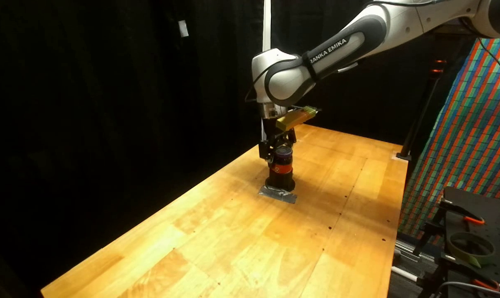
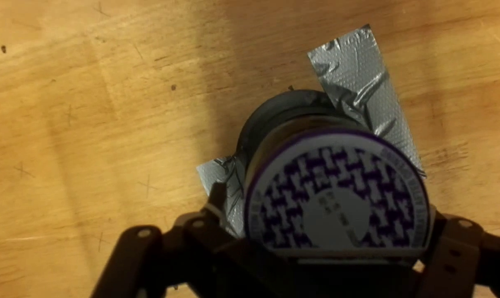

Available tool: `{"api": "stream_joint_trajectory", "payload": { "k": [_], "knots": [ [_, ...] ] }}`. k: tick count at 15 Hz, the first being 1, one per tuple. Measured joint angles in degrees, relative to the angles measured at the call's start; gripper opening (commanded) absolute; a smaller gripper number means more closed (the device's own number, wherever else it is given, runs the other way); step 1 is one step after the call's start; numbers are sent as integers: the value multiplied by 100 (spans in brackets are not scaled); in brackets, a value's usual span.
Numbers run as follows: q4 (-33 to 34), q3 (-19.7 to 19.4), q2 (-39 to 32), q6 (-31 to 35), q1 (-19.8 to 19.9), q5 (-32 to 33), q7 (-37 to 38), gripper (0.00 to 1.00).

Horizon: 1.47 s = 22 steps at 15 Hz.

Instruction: Put a rubber band around the base of the cup

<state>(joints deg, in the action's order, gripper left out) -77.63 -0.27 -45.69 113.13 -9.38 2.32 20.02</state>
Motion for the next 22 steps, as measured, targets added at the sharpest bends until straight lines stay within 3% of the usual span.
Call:
{"api": "stream_joint_trajectory", "payload": {
  "k": [4,14,15,16,22],
  "knots": [
    [-807,-4,632,419,4,-68,69,100],
    [-3132,9,1893,2218,7,-385,170,100],
    [-3295,16,1946,2425,7,-389,178,75],
    [-3453,19,1999,2648,3,-389,206,74],
    [-4437,-23,2416,4342,-92,-358,509,27]
  ]
}}
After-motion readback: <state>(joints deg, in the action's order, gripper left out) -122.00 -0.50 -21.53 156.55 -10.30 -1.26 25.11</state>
